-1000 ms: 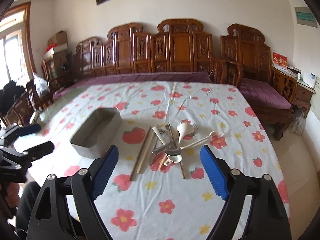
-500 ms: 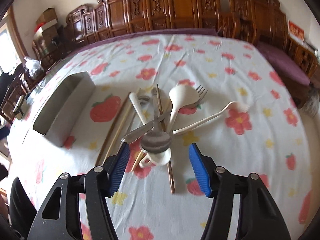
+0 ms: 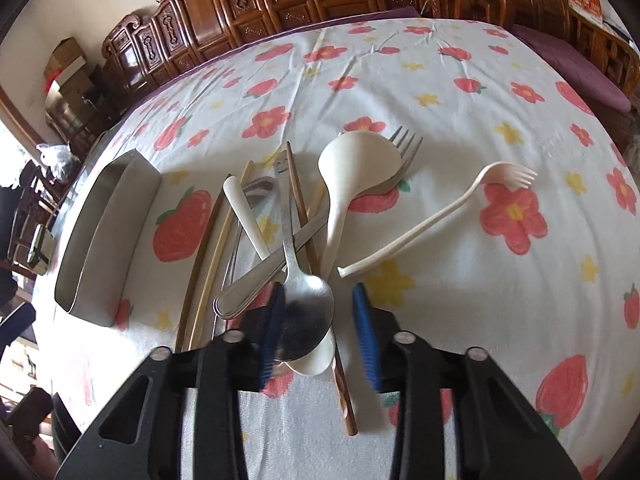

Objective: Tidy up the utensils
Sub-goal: 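Reach the right gripper into the utensil pile and grasp the metal spoon, then grasp a wooden chopstick with the left gripper while the right gripper holds the metal spoon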

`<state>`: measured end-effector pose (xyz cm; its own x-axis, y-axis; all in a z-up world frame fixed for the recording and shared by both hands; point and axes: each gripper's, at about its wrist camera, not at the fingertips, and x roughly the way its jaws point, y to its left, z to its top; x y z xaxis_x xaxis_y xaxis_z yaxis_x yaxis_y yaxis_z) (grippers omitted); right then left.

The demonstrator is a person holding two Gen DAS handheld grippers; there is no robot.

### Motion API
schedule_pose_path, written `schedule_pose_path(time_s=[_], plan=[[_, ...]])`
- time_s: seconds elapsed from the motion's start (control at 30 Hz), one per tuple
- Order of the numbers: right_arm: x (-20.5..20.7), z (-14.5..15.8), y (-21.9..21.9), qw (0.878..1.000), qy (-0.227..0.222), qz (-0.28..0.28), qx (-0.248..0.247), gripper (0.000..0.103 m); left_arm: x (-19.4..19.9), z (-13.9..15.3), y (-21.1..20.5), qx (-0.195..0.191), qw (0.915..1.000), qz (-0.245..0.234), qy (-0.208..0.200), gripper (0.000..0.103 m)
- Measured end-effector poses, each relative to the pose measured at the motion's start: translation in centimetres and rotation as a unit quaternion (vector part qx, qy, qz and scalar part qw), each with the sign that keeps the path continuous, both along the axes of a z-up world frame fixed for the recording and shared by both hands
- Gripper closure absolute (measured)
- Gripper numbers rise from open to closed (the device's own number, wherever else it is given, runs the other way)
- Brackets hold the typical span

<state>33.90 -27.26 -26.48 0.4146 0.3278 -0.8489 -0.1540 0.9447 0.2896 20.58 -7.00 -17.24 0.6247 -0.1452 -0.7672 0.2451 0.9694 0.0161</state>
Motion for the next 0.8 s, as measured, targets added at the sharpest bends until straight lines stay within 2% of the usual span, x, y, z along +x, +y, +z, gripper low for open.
schedule_pose_path(time_s=[0.23, 0.37, 0.6, 0.8], plan=[[-0.8, 0.8, -0.7, 1.000, -0.002, -0.013, 0.006, 0.094, 1.0, -1.4, -0.8, 0.009, 0.9998, -0.004, 0.017, 0.015], [-1.4, 1.7, -1.2, 1.000, -0.016, -0.020, -0.001, 0.100, 1.6, -2.1, -1.2, 0.008, 0.9995, -0.003, 0.031, 0.021], [-3.2, 3.7, -2.8, 0.998, -0.052, -0.034, -0.009, 0.100, 3.2, -3.6, -1.7, 0.007, 0.9984, 0.002, 0.056, 0.036], [-4.8, 5.3, -3.9, 0.995, -0.083, -0.038, -0.028, 0.100, 4.7, -4.8, -2.4, 0.008, 0.9970, 0.005, 0.076, 0.056]])
